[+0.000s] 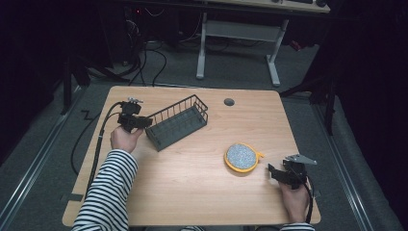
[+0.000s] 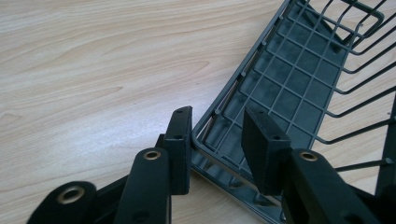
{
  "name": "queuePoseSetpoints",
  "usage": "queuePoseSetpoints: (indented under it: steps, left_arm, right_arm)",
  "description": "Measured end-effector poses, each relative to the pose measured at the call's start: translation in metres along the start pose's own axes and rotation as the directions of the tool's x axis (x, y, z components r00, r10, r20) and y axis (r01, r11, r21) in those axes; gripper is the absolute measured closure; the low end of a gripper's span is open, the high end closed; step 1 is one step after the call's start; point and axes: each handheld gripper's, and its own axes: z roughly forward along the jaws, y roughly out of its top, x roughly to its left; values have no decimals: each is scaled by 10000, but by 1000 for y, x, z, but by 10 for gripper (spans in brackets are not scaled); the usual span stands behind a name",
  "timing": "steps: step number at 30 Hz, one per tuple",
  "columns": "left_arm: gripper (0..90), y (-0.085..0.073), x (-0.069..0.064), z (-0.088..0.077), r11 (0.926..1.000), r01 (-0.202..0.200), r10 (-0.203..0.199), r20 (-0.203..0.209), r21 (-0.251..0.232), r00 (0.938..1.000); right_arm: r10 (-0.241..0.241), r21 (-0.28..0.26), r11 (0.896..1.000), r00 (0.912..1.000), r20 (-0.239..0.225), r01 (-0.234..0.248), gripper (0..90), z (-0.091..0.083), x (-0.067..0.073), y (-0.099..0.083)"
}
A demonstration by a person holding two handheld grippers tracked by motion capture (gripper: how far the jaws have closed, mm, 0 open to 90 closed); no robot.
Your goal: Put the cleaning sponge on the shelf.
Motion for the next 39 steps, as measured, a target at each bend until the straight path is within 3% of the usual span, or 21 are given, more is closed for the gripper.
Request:
queuePoseSetpoints:
  steps: [10, 13, 39]
  left_arm:
    - [642, -11, -21, -5, 9999, -92, 93, 200, -40, 9998]
    - [642, -13, -28, -7, 9995, -328, 327, 170, 34, 9993]
    - [622, -44, -61, -24, 9987, -202, 245, 935, -472, 9953]
  right_arm:
    - [-67, -1, 10000, 10000, 24, 67, 321, 0, 0, 0]
    - [-78, 7, 10000, 10000, 31, 78, 320, 0, 0, 0]
    - [-105, 35, 9999, 9999, 40, 105, 320, 0, 1, 0]
